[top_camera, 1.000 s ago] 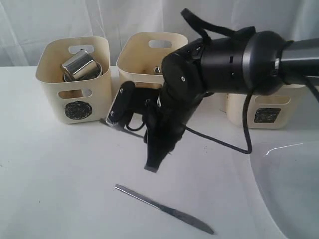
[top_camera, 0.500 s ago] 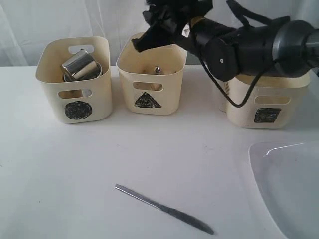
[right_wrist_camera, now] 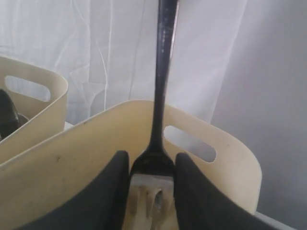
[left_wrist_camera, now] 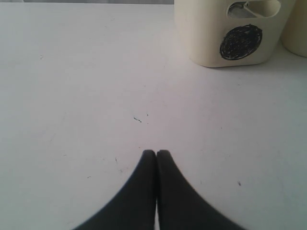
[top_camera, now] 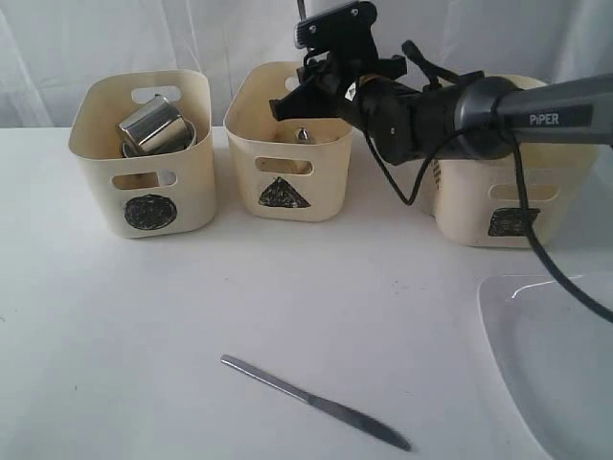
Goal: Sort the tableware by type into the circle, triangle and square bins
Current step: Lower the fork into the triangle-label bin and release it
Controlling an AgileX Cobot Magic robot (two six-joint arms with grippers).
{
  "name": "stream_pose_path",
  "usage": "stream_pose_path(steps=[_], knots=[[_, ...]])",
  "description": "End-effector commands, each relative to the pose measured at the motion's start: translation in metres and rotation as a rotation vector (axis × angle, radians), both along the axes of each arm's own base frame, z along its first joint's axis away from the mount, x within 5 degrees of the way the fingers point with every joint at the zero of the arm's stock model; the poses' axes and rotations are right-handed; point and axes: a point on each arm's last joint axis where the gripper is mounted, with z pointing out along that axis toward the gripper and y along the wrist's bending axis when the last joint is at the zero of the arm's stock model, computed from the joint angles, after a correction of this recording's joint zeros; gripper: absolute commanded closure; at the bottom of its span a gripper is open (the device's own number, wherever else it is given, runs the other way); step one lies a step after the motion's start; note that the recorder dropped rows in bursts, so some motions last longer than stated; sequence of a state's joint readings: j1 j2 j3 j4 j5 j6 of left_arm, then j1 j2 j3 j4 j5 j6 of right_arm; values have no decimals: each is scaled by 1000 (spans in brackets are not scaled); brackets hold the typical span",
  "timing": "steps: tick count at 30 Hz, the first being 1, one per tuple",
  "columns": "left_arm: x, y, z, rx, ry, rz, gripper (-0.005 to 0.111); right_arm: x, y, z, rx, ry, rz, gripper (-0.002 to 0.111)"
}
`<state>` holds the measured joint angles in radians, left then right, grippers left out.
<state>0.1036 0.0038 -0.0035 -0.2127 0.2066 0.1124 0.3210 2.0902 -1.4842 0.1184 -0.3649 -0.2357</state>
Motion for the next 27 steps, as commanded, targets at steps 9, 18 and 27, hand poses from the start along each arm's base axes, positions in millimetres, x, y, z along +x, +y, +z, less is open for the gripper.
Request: stream_pose_path(steps=[9,18,27], knots=[[0,0,-1,-3,-2,-6,107,1,-1,7,5,11,-1,71],[0,0,-1,-3,-2,-6,107,-17,-5,50,0,50,16,71],[0,0,-1,-3,-2,-6,107,-86,-19,79,-163,615,106,73]])
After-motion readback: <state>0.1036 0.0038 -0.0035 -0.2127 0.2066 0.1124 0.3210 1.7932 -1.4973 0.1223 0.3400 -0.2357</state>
